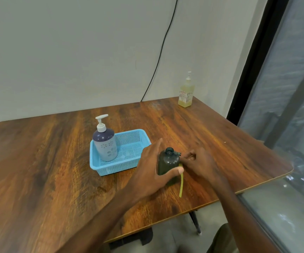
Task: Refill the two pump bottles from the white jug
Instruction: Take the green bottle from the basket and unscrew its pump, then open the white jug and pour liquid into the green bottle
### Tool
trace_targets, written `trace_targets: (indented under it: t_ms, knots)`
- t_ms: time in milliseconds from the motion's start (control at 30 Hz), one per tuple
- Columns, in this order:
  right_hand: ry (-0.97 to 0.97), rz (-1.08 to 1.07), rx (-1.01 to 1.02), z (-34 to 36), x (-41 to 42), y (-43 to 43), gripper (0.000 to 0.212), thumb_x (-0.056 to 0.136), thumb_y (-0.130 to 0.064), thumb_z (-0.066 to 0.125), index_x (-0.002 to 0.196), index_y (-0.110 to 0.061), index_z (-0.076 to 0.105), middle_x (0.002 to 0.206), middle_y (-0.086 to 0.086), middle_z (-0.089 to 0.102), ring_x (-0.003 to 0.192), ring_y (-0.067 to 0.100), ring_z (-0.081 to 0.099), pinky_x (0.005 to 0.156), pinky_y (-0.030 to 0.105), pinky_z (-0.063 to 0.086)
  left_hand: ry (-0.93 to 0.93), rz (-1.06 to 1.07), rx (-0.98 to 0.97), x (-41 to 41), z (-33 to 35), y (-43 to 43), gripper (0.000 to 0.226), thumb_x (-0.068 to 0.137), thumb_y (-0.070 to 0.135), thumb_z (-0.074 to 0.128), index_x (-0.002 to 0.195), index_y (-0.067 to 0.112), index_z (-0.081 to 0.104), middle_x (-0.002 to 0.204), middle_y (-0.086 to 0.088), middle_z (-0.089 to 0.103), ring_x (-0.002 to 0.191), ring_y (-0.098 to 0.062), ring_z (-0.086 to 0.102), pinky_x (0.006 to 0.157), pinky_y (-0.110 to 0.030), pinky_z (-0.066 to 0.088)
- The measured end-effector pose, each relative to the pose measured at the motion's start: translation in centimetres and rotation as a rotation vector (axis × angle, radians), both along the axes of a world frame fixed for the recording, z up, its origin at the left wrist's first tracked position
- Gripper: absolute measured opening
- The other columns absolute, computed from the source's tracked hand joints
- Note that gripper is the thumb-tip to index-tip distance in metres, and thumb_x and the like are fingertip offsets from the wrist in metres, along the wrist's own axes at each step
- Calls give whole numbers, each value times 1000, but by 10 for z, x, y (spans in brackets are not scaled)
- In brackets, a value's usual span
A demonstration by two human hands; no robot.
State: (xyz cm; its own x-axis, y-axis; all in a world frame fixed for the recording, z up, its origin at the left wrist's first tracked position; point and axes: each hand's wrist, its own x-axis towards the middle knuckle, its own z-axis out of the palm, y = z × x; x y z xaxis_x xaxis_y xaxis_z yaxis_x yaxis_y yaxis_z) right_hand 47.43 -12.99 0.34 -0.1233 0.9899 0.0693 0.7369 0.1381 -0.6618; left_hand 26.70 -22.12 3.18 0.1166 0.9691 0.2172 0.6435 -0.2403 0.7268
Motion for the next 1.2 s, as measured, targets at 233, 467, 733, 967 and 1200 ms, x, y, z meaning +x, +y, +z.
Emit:
trace_targets:
  t_ms: [233, 467, 733, 967, 1200]
  knots:
    - [94, -8, 54, 6, 11, 24, 24, 88, -52, 69, 82, -30, 75, 74, -10, 73, 70, 2, 67, 65, 31, 58, -78, -38, 233, -7, 82, 34, 29, 104, 54, 48, 133, 47, 52, 135, 28, 55, 124, 11, 50, 104, -10, 36]
    - [124, -67, 6, 16, 0, 90, 4, 87, -29, 77, 89, -27, 74, 86, -10, 72, 81, 5, 67, 77, 34, 60, 478, -93, -83, 10, 65, 206, 19, 100, 25, 62, 115, 13, 62, 112, 0, 57, 93, -6, 52, 77, -16, 40]
    - [159, -160, 47, 11, 8, 197, 18, 85, -29, 78, 99, -21, 68, 101, -8, 66, 100, 15, 65, 83, 32, 54, 779, -152, -400, 12, 10, 312, 46, 89, 43, 73, 126, 20, 61, 128, -8, 66, 106, -25, 66, 96, -42, 58]
    - [255, -221, 224, 28, 9, 310, 83, 62, -42, 92, 132, -17, 54, 125, -5, 61, 114, 15, 61, 91, 28, 52, 866, -197, -379, 9, 5, 343, 75, 83, 49, 81, 147, 21, 52, 144, -6, 58, 128, -29, 58, 108, -39, 49]
    - [299, -343, 180, 42, -2, 406, 125, 50, -48, 98, 144, -4, 27, 137, 13, 48, 131, 31, 48, 107, 46, 46, 914, -235, -445, 17, 8, 362, 78, 81, 52, 83, 146, 19, 55, 145, -5, 57, 131, -30, 55, 111, -45, 47]
